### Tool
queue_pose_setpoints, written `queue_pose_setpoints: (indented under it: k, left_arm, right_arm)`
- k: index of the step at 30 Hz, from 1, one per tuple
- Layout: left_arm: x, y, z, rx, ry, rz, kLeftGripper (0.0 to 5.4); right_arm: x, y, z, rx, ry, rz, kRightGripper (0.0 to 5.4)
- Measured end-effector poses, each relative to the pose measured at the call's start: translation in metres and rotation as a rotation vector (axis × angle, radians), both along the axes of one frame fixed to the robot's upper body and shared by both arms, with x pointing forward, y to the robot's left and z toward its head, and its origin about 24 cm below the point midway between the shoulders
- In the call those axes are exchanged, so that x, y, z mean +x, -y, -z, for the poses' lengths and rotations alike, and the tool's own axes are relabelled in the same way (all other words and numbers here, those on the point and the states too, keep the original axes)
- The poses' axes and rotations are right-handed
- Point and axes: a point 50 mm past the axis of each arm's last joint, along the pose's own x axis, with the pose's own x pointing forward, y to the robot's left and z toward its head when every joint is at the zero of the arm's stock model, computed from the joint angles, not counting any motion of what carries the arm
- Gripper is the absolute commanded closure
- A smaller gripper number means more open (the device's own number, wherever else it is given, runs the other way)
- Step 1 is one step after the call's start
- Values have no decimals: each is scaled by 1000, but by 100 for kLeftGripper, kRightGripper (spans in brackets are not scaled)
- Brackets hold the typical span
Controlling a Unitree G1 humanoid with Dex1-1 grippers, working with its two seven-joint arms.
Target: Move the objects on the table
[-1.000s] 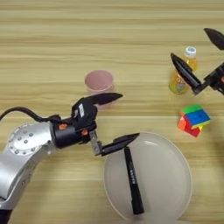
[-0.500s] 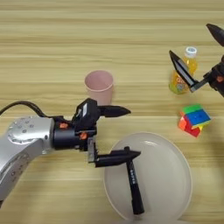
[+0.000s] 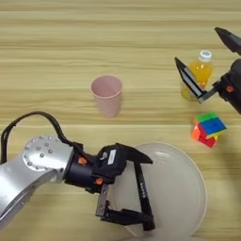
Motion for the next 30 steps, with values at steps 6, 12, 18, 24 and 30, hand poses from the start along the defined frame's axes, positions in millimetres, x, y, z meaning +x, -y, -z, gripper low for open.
queue_pose_setpoints:
  k: [6,12,18,24,30]
  left_arm:
    - [3,1,7,71,44,57,0]
    - [9,3,17,125,89,83,0]
    - [14,5,30,154,107,97,0]
    - [18,10,37,160,125,109,0]
    - [22,13,47,169,123,105,0]
  right_arm:
    - [-3,-2,-3,8,7,3,2]
    - [-4,-4,-3,15,6,-4,2]
    - [-7,-7,-3,23,9,-15,2]
    - [-9,-9,-4,36,12,-12,2]
    - [-9,-12,-2,40,-3,-24,2]
